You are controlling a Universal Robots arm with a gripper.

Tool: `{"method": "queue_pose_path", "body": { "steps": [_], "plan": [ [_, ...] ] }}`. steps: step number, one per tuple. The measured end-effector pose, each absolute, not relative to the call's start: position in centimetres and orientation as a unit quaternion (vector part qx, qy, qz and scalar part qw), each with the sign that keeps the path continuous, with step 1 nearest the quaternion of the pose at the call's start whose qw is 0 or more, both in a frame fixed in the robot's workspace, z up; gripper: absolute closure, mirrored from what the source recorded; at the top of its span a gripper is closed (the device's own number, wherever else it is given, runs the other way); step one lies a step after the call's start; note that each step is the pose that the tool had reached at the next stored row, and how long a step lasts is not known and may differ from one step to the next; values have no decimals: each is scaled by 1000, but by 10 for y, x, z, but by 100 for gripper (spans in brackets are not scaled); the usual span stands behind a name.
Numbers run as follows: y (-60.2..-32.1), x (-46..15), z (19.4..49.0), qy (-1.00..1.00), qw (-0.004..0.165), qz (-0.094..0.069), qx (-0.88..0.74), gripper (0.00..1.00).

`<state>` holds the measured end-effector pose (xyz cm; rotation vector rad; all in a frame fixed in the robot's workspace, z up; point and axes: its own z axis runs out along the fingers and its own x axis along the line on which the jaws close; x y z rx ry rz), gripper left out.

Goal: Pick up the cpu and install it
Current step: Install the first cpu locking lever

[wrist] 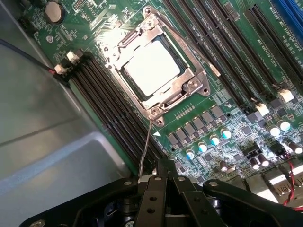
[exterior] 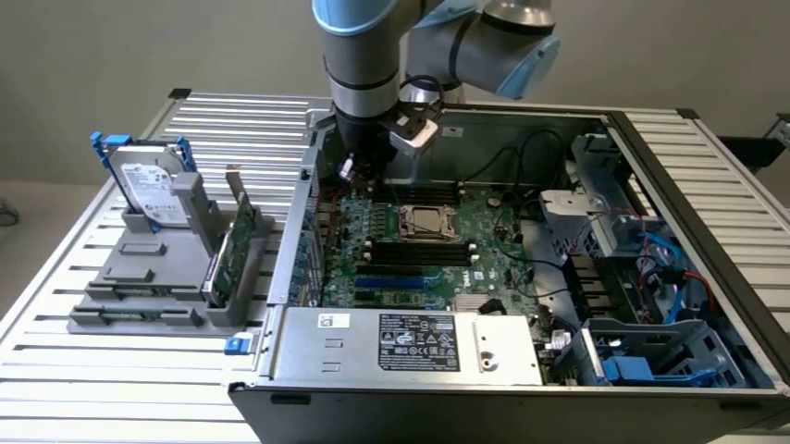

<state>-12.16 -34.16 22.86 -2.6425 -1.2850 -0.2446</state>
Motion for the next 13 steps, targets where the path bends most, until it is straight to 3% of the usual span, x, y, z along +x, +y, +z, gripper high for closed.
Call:
{"method": "queue_pose_path", "body": {
  "steps": [13],
  "plan": [
    [-342, -117, 230, -418, 109, -105, -896, 89]
  ]
}}
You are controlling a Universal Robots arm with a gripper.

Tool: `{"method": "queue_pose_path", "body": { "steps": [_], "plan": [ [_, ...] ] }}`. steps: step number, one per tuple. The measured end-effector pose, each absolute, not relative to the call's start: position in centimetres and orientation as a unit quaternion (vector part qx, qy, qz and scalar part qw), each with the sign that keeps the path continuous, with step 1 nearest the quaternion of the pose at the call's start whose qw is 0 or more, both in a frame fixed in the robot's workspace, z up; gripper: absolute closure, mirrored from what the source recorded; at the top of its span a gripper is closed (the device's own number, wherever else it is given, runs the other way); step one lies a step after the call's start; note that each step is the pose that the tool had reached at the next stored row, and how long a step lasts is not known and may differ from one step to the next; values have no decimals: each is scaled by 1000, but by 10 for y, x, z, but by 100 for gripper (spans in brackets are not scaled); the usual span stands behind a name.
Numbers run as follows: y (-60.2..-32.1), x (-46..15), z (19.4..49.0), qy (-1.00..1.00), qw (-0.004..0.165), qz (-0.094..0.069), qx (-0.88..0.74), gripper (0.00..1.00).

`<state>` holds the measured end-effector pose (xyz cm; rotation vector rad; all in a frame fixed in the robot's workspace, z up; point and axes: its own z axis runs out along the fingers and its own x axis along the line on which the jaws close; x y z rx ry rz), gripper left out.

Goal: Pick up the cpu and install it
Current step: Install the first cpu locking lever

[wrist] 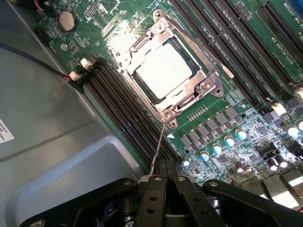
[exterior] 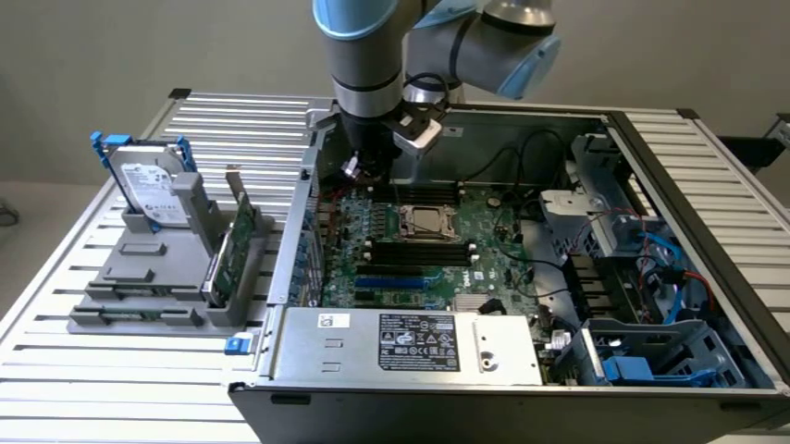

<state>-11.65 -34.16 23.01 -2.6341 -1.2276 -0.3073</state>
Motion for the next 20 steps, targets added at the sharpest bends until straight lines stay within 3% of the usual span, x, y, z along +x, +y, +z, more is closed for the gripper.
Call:
{"method": "queue_pose_path", "body": {
  "steps": [20],
  "plan": [
    [-341, -101, 233, -413, 97, -130, -896, 89]
  ]
}}
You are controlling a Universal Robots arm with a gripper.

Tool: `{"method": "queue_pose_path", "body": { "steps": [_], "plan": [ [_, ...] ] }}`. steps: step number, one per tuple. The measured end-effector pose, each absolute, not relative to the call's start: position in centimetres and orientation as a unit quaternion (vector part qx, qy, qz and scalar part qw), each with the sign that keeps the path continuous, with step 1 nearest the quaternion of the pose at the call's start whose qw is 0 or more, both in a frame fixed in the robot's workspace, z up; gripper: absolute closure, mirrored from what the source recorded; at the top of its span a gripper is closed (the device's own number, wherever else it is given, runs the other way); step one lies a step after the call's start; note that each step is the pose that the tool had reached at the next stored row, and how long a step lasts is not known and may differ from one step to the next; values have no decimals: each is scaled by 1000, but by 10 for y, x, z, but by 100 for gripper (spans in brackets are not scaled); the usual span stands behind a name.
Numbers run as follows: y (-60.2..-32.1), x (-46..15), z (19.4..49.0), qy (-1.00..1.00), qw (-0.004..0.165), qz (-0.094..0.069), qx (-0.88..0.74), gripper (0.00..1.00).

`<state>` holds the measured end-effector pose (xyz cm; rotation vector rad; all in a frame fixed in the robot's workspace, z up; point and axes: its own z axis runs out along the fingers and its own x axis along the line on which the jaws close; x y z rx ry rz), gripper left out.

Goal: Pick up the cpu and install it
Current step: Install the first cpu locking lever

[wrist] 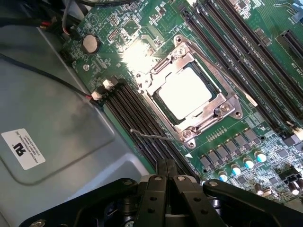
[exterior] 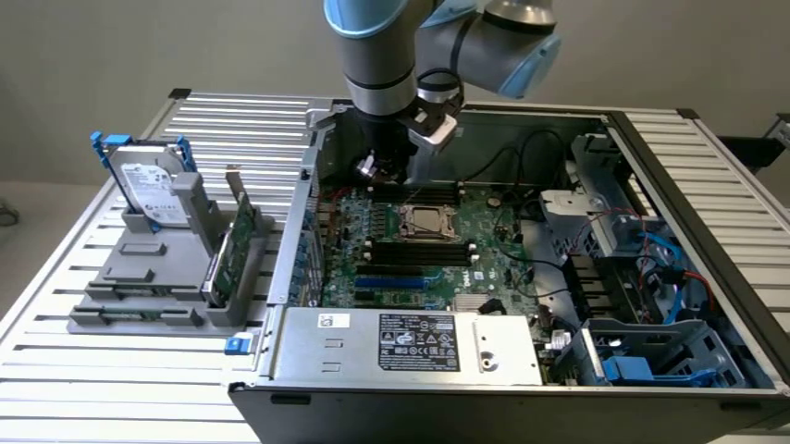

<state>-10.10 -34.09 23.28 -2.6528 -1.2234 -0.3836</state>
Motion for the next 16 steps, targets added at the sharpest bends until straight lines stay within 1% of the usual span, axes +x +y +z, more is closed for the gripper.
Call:
{"method": "queue_pose_path", "body": {
  "steps": [11, 16],
  "plan": [
    [-341, -101, 227, -332, 86, -138, -929, 89],
    [-341, -101, 220, -320, 84, -139, -933, 89]
  ]
}}
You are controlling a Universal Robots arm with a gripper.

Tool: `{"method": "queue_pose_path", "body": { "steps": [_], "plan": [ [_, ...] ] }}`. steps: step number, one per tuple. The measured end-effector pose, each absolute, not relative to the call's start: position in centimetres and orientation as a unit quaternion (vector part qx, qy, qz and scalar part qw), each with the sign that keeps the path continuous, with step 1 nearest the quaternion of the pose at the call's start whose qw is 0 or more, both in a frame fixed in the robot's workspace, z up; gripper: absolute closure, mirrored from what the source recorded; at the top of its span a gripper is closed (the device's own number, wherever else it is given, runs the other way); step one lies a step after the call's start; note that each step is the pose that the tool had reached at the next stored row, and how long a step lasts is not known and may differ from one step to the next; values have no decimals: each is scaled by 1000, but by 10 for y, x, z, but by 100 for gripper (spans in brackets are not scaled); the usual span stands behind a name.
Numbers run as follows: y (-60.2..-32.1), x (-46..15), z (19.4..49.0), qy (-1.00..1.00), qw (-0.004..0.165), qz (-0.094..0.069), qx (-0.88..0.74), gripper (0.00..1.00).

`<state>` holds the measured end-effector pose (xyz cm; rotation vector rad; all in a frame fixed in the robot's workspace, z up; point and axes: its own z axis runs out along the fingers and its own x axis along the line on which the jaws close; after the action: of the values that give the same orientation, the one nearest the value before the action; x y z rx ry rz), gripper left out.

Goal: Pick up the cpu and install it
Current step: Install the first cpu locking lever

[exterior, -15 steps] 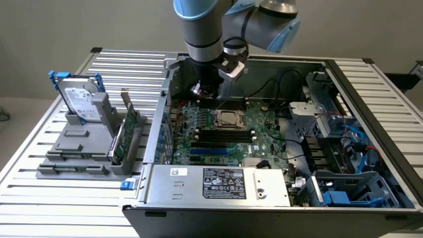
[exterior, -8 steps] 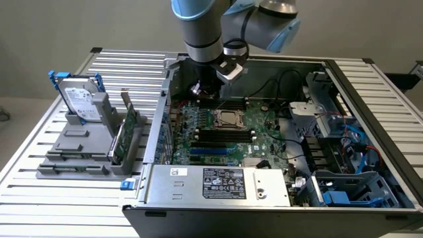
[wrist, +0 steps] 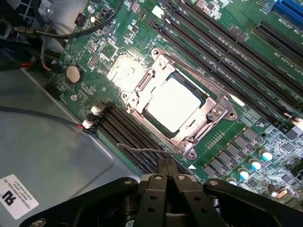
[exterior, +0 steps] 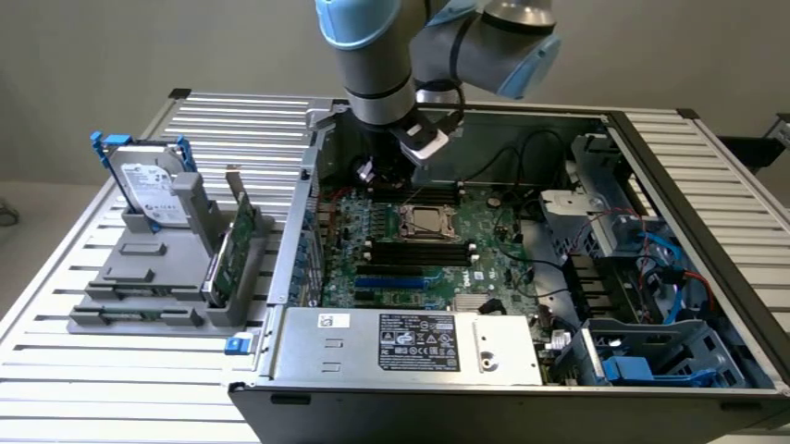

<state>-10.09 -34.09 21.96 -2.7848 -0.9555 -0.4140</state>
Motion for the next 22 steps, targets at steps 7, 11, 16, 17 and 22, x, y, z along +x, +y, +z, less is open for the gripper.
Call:
{"method": "queue_pose_path", "body": {
  "steps": [7, 11, 16, 17, 22],
  "plan": [
    [-341, -100, 213, -318, 92, -141, -933, 89],
    [-341, -99, 210, -317, 95, -142, -933, 89],
    [-340, -98, 208, -316, 95, -142, -933, 89],
    [-340, -98, 208, -316, 95, -142, -933, 89],
    [-339, -96, 207, -316, 95, -142, -933, 89]
  ]
}}
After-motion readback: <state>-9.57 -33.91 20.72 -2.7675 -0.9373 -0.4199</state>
